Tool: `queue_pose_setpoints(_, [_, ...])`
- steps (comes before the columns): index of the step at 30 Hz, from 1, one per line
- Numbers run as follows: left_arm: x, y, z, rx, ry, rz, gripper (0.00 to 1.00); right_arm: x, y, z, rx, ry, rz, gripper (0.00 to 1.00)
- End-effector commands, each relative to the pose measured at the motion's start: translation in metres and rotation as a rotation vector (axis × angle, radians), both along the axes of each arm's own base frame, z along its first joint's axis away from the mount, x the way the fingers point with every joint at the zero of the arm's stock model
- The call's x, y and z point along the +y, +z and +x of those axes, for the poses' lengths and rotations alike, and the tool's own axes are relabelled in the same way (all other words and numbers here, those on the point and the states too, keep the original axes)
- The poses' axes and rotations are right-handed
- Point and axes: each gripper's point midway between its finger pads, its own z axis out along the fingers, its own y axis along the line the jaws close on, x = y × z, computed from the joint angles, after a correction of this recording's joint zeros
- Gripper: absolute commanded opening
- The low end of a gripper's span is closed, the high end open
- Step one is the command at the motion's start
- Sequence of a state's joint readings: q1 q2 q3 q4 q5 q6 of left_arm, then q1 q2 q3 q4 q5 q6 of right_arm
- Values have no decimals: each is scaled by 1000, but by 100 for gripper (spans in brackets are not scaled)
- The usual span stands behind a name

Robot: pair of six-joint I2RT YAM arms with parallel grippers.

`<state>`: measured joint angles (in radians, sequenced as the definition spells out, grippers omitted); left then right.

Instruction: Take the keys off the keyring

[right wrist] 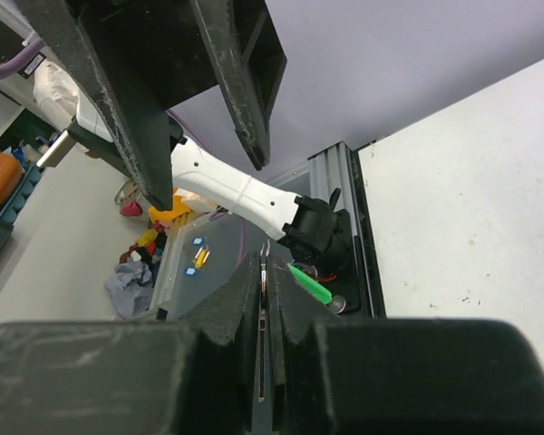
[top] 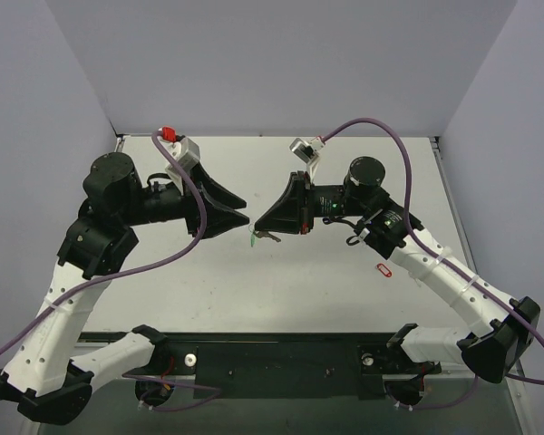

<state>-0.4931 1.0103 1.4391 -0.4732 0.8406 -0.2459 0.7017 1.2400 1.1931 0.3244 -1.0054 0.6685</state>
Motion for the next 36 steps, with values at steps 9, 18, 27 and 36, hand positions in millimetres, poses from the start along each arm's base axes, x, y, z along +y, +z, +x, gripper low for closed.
queue_pose_setpoints(9, [-3,-8,-14,31,-155,-30,48,-1,37,-3,-92,27,112,0])
queue_pose_setpoints(18, [-3,-9,-7,27,-123,-35,47,-1,39,-3,-93,27,122,0])
queue_pose_setpoints(27, [-4,-13,-1,29,-98,-30,43,-2,45,-7,-92,39,141,0])
queue_pose_setpoints(36, [0,-6,5,3,-28,-46,50,-3,47,-8,-93,41,148,0])
